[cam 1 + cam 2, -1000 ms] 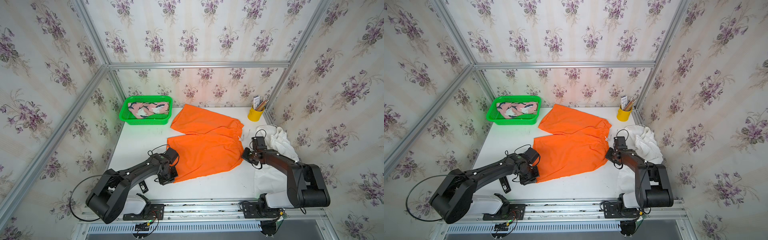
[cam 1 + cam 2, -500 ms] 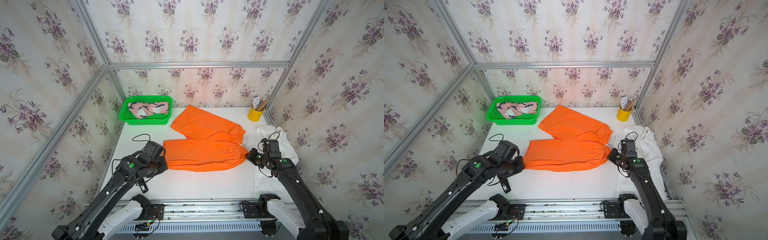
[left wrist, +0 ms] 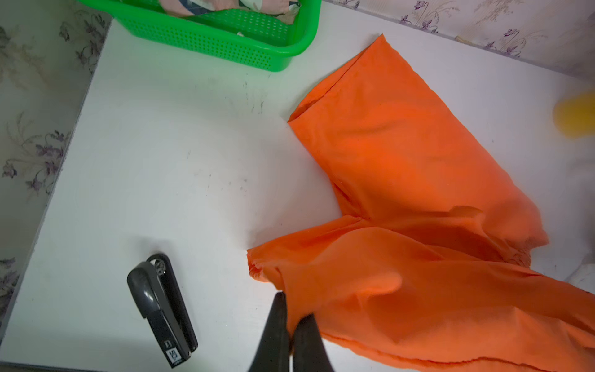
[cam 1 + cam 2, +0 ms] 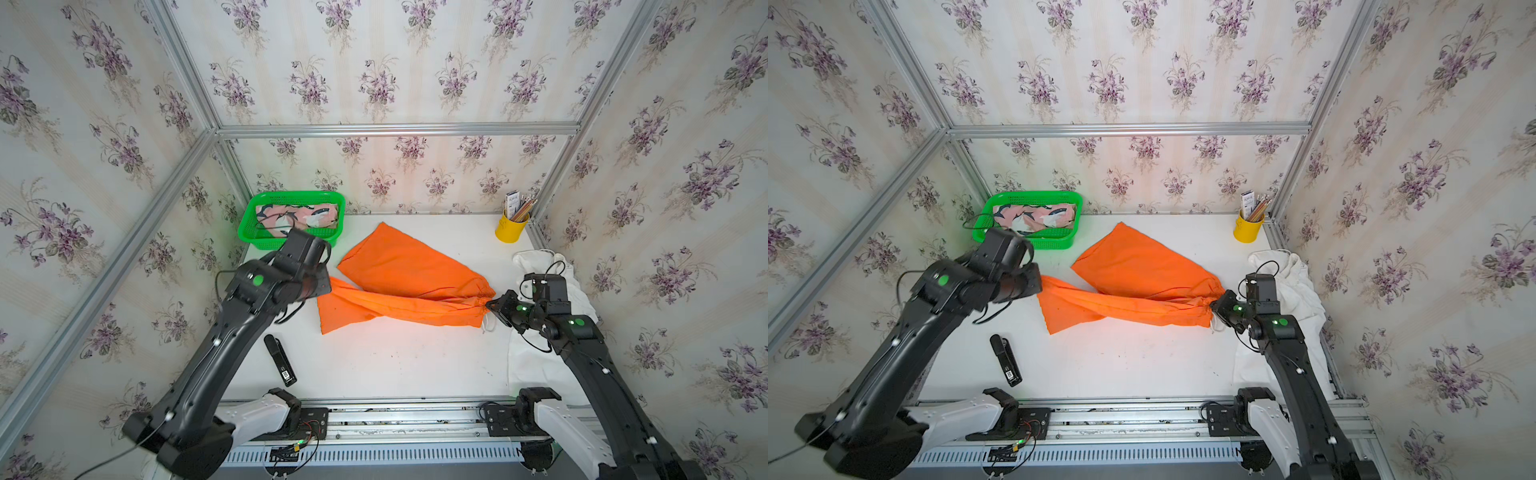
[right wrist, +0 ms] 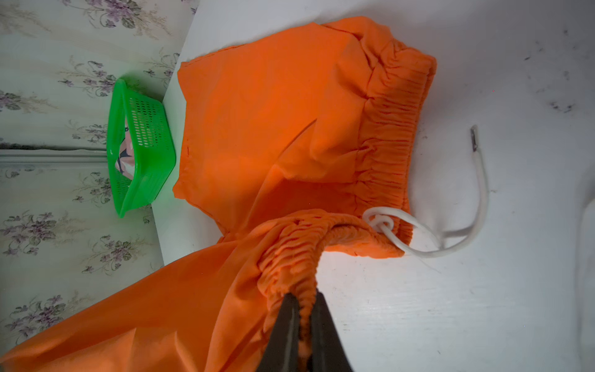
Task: Roll up the shorts
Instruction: Fold the shorts at the center of the board.
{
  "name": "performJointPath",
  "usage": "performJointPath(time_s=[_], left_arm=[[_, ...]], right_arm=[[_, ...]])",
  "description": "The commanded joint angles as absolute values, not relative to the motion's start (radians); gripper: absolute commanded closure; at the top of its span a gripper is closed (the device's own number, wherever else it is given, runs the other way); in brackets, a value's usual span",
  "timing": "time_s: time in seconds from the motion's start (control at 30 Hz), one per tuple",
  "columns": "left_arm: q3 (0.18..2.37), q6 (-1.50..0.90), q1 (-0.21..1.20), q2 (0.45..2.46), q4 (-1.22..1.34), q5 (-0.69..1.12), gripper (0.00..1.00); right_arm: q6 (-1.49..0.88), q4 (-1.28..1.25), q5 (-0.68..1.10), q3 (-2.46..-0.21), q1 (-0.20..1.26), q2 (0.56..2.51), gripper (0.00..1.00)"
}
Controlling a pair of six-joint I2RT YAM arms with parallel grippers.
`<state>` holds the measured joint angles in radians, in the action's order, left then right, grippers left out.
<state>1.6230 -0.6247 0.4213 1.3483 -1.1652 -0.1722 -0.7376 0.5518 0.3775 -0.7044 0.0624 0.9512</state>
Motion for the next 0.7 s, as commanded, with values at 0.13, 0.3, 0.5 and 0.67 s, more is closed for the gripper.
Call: performJointPath(time_s=[0.13,0.3,0.5,0.67], left_arm=[[2.215,-0.405,0.402,1.901,-1.151,-0.104,0.98],[2.602,-0.371,0.396,2.277,-1.116,-0.040,0.89],[2.593,-0.413,0.379,2.419,-1.018,0.023,0.29],[2.387,-0.417,0.380,2.276,-0.992,0.025,0.27]], right_arm=[[-0.804,0.263,0.200,-0.728,0.062,1.169,1.00],[-0.823,0.173,-0.007,-0.781,0.060,1.345,1.00],[-0.801,0.214,-0.214,-0.939,0.057,1.595,0.43],[-0.717,0.222,-0.274,-1.005,0.057,1.589,0.36]])
